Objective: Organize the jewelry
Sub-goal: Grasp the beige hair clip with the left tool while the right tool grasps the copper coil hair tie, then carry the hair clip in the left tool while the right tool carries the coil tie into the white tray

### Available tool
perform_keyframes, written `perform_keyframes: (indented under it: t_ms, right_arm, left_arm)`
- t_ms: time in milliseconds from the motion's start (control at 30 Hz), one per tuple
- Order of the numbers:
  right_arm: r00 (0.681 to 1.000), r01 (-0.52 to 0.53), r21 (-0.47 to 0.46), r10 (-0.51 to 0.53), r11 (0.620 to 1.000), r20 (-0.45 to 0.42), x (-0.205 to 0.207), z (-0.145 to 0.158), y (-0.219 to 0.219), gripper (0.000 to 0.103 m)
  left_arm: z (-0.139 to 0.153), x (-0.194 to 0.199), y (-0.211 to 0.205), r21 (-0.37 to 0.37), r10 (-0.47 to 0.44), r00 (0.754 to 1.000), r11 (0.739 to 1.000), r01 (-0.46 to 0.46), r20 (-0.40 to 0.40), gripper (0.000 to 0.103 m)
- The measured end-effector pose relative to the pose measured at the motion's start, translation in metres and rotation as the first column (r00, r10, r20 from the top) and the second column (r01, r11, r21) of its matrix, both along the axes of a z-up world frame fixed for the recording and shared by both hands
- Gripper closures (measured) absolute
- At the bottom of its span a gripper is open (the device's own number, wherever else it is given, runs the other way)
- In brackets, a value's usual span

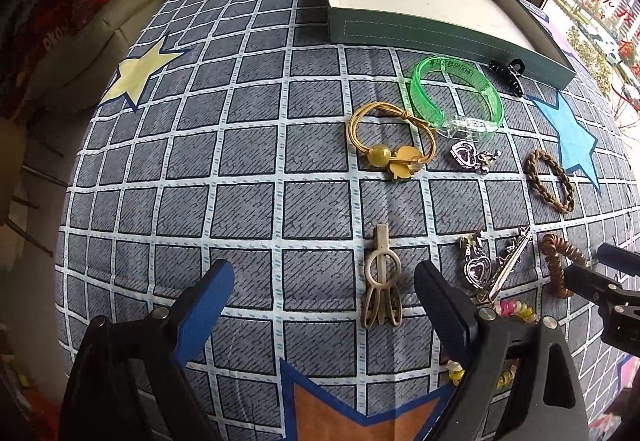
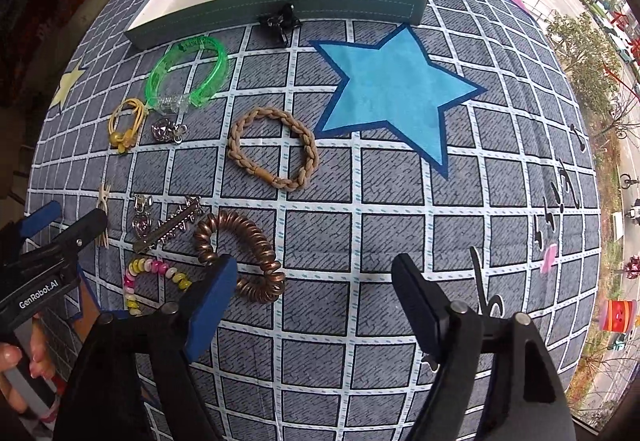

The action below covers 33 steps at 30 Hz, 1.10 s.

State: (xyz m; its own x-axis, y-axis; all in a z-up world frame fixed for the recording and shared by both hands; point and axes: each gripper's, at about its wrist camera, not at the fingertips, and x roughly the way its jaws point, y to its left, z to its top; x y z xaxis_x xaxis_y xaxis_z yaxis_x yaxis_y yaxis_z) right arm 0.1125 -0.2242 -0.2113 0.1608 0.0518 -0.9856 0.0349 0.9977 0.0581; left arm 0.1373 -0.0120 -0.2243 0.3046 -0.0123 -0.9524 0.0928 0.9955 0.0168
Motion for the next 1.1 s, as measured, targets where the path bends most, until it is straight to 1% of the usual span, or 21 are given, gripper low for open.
perform_keyframes:
  t_ms: [33,100,167,200,267,300,333,367,400,433,467,533,600,667,867,1033,1100]
  right_arm:
    - [1.000,-0.004,0.002,0.004,1.000,-0.002,-0.001,-0.002,0.001,0.029]
    - [1.000,-0.009,-0.003,0.009,1.000,0.007,-0.001,-0.003,0.002,0.029]
    - [1.000,-0.025,-0.026,0.026,0.999,0.009,-0.003,-0.004,0.005,0.035]
    - [0.999,-0.034,-0.037,0.034,0.999,0.009,-0.003,-0.005,0.007,0.039]
    - [0.998,-0.059,-0.054,0.060,0.997,0.017,-0.003,-0.007,0.014,0.043]
    - [0.997,-0.070,-0.059,0.071,0.996,0.023,-0.004,-0.007,0.016,0.049]
    - [0.997,-0.075,-0.064,0.077,0.995,0.027,-0.005,-0.006,0.018,0.059]
    - [0.996,-0.075,-0.066,0.078,0.995,0.032,-0.005,-0.007,0.022,0.064]
    - [0.997,-0.073,-0.061,0.075,0.995,0.034,-0.005,-0.007,0.023,0.075]
    - [0.997,-0.069,-0.051,0.071,0.996,0.035,-0.004,-0.007,0.023,0.086]
    - [0.997,-0.064,-0.037,0.065,0.997,0.033,-0.004,-0.007,0.021,0.089]
    - [0.998,-0.051,-0.004,0.051,0.999,0.026,-0.003,-0.006,0.018,0.090]
    - [0.999,-0.039,0.029,0.038,0.999,0.027,0.000,0.002,0.003,0.090]
    - [0.999,-0.024,0.072,0.021,0.997,0.035,0.008,0.008,-0.009,0.091]
    - [0.997,0.015,0.151,-0.026,0.988,0.072,0.031,0.034,-0.029,0.091]
    - [0.991,0.030,0.188,-0.053,0.982,0.119,0.057,0.058,-0.040,0.091]
    - [0.989,0.033,0.200,-0.062,0.979,0.138,0.069,0.066,-0.046,0.091]
  left_arm:
    - [-0.001,0.000,-0.001,0.004,-0.005,1.000,1.000,0.005,-0.007,0.014]
    - [-0.002,-0.001,-0.004,0.010,-0.007,1.000,1.000,0.007,-0.003,0.015]
    - [-0.002,0.001,-0.007,0.026,-0.012,1.000,1.000,0.012,0.004,0.015]
    - [-0.002,0.001,-0.009,0.027,-0.015,1.000,1.000,0.015,0.008,0.017]
    - [0.000,0.000,-0.014,0.011,-0.021,1.000,1.000,0.021,0.010,0.028]
    - [0.000,0.001,-0.017,0.003,-0.026,1.000,1.000,0.026,0.011,0.032]
    - [0.001,0.000,-0.020,-0.006,-0.034,0.999,0.999,0.034,0.012,0.041]
    - [0.002,-0.001,-0.022,-0.020,-0.045,0.999,0.999,0.045,0.013,0.055]
    - [0.003,-0.002,-0.026,-0.029,-0.056,0.998,0.998,0.057,0.016,0.062]
    - [0.004,-0.001,-0.029,-0.021,-0.069,0.997,0.997,0.070,0.018,0.071]
    - [0.005,-0.002,-0.031,-0.016,-0.076,0.997,0.997,0.076,0.017,0.071]
    - [0.005,0.000,-0.031,-0.036,-0.069,0.998,0.997,0.069,0.010,0.071]
    - [0.009,0.003,-0.028,-0.072,-0.050,0.999,0.996,0.050,0.001,0.071]
    - [0.016,0.005,-0.023,-0.088,-0.042,0.999,0.995,0.042,0.008,0.071]
    - [0.049,0.023,-0.019,-0.124,-0.041,0.998,0.991,0.046,0.048,0.071]
    - [0.076,0.056,-0.025,-0.153,-0.046,0.994,0.986,0.061,0.100,0.071]
    - [0.081,0.067,-0.028,-0.163,-0.049,0.992,0.984,0.069,0.120,0.071]
